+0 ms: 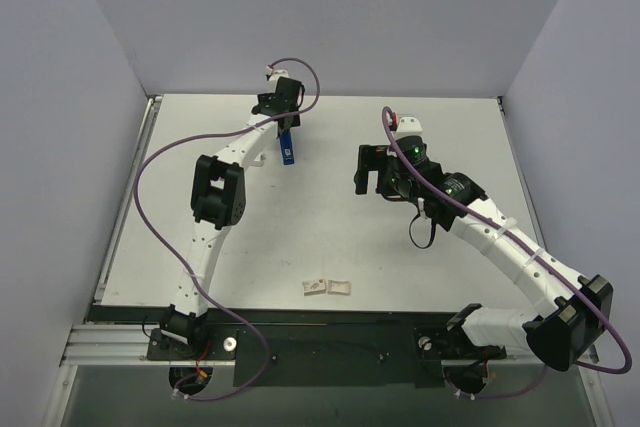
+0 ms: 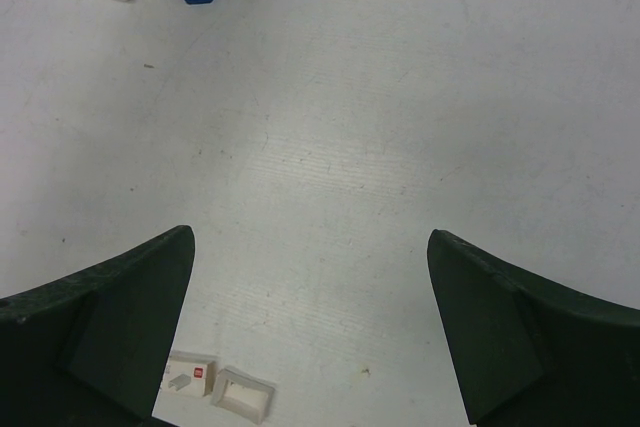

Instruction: Unload the staples from the stapler

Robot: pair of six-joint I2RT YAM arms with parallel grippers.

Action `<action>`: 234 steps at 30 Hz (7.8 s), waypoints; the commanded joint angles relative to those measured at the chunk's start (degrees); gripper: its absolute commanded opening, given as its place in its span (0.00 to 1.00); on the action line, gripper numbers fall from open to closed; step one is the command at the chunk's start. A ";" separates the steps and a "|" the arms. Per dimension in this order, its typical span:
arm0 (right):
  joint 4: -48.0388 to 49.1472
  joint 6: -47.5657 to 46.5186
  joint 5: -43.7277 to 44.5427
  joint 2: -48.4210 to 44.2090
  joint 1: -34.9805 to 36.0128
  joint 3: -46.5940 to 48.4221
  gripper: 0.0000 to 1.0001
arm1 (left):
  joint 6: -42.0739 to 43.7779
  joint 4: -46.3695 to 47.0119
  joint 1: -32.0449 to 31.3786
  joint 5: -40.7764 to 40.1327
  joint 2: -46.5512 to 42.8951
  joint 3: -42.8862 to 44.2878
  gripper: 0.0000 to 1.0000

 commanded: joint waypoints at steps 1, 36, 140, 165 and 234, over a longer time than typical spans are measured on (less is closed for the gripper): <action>0.41 0.33 -0.43 0.34 0.51 0.05 0.95 | 0.70 3.48 -0.39 -1.91 0.74 1.95 0.65; -0.21 0.42 -1.31 -0.53 0.86 0.40 0.89 | 5.98 10.60 -0.84 2.82 -8.83 -8.77 0.00; -12.78 -19.45 -51.67 -5.55 12.11 14.46 0.40 | -0.26 33.72 -16.04 94.68 -86.36 -74.43 0.00; -2.32 -13.04 -48.95 -19.16 13.17 -5.57 0.00 | -4.04 37.59 -15.95 90.11 -87.85 -74.78 0.00; 6.91 18.78 -6.67 -2.30 6.40 1.72 0.00 | -0.61 40.66 -15.77 53.46 -77.57 -67.84 0.00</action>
